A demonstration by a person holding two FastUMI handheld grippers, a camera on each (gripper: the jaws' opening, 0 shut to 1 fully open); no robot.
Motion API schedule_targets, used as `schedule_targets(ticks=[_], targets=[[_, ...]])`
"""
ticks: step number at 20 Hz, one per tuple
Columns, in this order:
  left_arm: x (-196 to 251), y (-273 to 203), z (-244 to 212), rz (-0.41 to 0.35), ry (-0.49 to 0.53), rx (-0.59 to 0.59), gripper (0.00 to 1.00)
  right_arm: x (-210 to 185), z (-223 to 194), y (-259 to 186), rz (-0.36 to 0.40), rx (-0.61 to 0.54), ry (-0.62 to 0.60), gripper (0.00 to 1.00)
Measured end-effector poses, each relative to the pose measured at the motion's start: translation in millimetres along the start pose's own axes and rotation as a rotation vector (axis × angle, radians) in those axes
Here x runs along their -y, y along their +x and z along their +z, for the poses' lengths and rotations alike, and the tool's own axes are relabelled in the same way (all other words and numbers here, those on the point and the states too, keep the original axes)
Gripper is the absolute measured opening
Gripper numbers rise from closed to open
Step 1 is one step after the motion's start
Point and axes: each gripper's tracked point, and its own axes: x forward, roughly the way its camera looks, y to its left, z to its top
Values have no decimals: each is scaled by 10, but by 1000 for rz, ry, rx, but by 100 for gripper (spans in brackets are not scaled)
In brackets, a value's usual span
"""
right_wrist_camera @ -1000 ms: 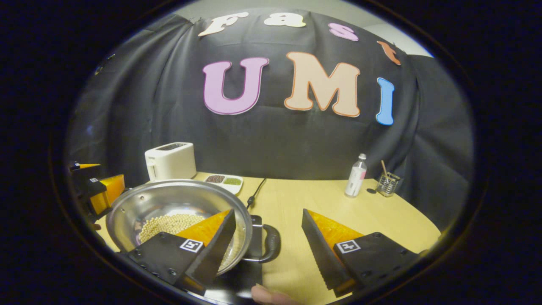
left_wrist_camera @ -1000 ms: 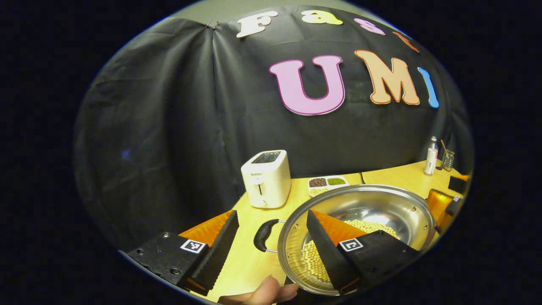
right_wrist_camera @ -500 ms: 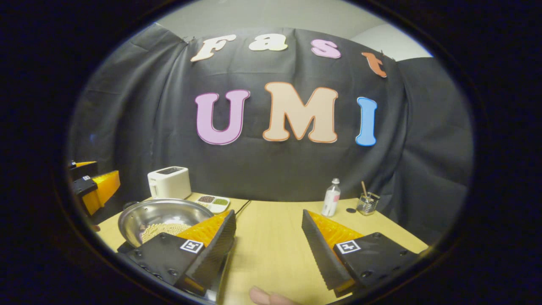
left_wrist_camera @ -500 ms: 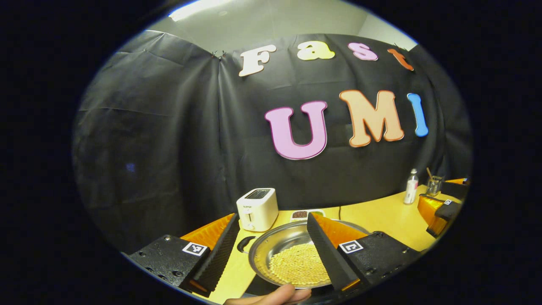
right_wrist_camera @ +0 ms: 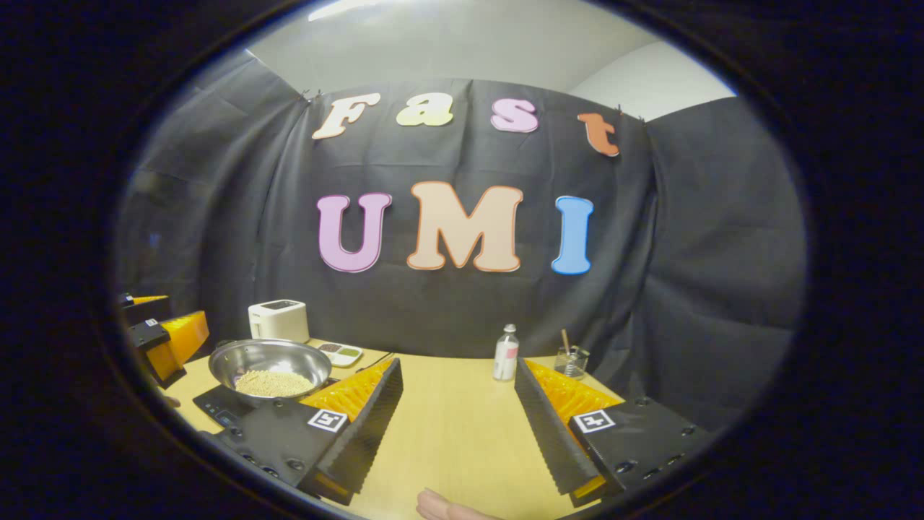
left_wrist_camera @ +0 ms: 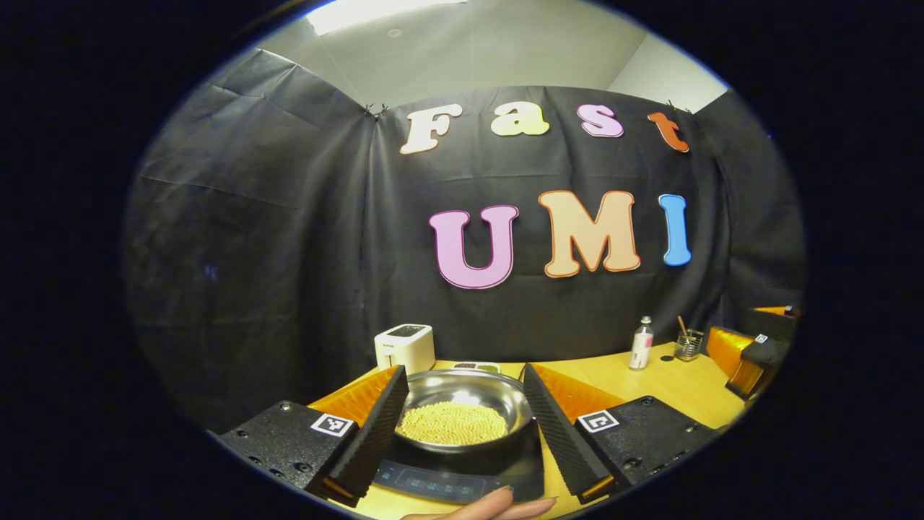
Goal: First push the handle of the pot to place it horizontally, then grasp the pot with both hands and set it on the induction cooktop.
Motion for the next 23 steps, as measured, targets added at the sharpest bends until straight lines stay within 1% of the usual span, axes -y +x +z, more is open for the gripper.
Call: schedule_targets(ticks=[1,2,3,4,5,6,7,9,11,12,13,15,16,17,19,20,21,23], targets=[[34,-106,-8,-3,-10,-9,97,50,47,-141,7,7,2,99],[74,-220,2,-10,-21,-12,100,88,77,-293,12,15,6,99],[89,-361,-10,-13,-27,-20,100,139,92,-453,14,20,11,97],[69,-498,-17,-4,-39,-22,97,202,83,-591,12,22,19,97],[64,-642,-40,0,-56,-22,100,229,72,-739,19,26,22,99],[93,-770,-59,-14,-68,-25,97,213,59,-853,32,28,16,99],[90,-876,-86,-23,-65,-27,98,219,47,-930,37,30,2,99],[-75,-944,-5,5,-45,-3,96,230,45,-980,27,36,-16,98],[-156,-991,70,21,-28,9,96,146,65,-990,29,32,-5,98],[-135,-992,57,14,-26,-1,95,88,54,-989,40,23,1,99],[-113,-994,46,9,-35,-3,92,58,68,-987,44,21,2,98],[-79,-983,106,4,-54,-1,93,94,131,-968,28,29,-2,97],[-55,-980,79,2,-50,-8,92,109,121,-966,23,21,-8,99],[-34,-982,85,2,-44,-12,95,129,115,-962,18,10,-12,99],[23,-974,160,-13,-44,0,95,219,205,-956,-9,22,2,99],[88,-962,207,-26,-46,7,95,264,234,-949,-20,27,13,99],[124,-949,241,-33,-39,13,92,288,235,-935,-25,22,22,99],[160,-953,254,-39,-24,21,92,318,217,-941,-29,10,44,99]])
